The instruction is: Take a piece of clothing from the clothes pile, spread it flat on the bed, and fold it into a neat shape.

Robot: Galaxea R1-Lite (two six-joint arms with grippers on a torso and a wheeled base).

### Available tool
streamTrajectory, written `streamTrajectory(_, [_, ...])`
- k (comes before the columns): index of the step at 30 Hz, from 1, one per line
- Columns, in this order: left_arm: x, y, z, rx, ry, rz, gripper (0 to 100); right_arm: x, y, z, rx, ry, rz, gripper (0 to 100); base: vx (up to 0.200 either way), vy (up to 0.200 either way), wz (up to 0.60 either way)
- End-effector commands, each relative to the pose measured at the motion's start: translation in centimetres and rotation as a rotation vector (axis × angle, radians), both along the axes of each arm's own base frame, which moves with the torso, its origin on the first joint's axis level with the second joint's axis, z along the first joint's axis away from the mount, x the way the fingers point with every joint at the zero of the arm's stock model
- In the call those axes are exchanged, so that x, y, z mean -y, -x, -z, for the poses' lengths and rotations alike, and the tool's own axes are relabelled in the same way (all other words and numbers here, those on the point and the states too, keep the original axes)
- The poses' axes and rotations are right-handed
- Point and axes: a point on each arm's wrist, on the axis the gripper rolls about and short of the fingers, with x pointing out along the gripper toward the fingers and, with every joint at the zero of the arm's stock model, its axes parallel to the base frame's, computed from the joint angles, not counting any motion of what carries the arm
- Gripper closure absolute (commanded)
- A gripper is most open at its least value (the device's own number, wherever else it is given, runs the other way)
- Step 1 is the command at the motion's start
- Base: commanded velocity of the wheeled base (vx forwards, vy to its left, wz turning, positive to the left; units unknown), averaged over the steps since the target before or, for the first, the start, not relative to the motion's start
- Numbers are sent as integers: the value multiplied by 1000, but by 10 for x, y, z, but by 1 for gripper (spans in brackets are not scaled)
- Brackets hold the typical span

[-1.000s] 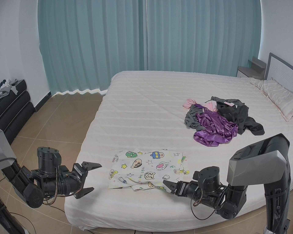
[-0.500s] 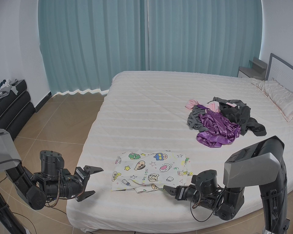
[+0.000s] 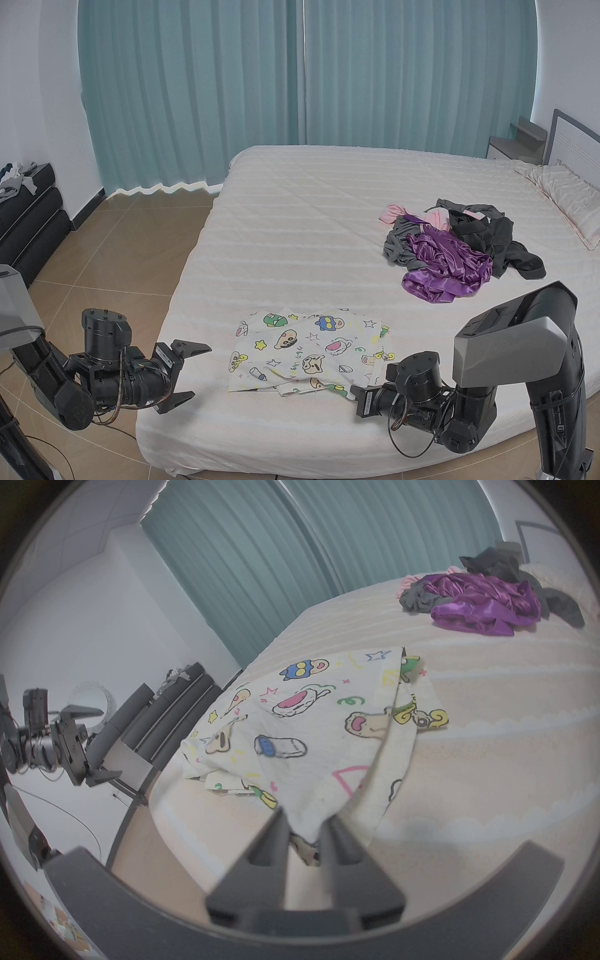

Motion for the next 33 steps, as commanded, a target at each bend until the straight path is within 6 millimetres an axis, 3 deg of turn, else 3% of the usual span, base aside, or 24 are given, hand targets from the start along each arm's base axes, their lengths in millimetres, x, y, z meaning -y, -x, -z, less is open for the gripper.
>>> streamTrajectory(1, [0, 1, 1, -5, -1, -1, 0, 0, -1, -1, 16, 31, 0, 100, 0, 0, 0])
streamTrajectory(13, [0, 2, 1, 1, -3, 2, 0, 7, 2, -13, 59, 97, 31, 100, 0, 0, 0])
streamTrajectory(18, [0, 1, 2, -4, -4, 2, 0, 27, 1, -29, 29, 109, 2, 100, 0, 0, 0])
streamTrajectory(26, [0, 2, 3, -5, -5, 5, 0, 35, -5, -22, -25, 86, -42, 100, 0, 0, 0])
streamTrajectory(27, [0, 2, 3, -5, -4, 4, 0, 33, -7, -22, -29, 78, -57, 0, 0, 0, 0])
streamTrajectory(33, [0, 1, 3, -5, -5, 2, 0, 38, -11, -24, -61, 88, -45, 0, 0, 0, 0])
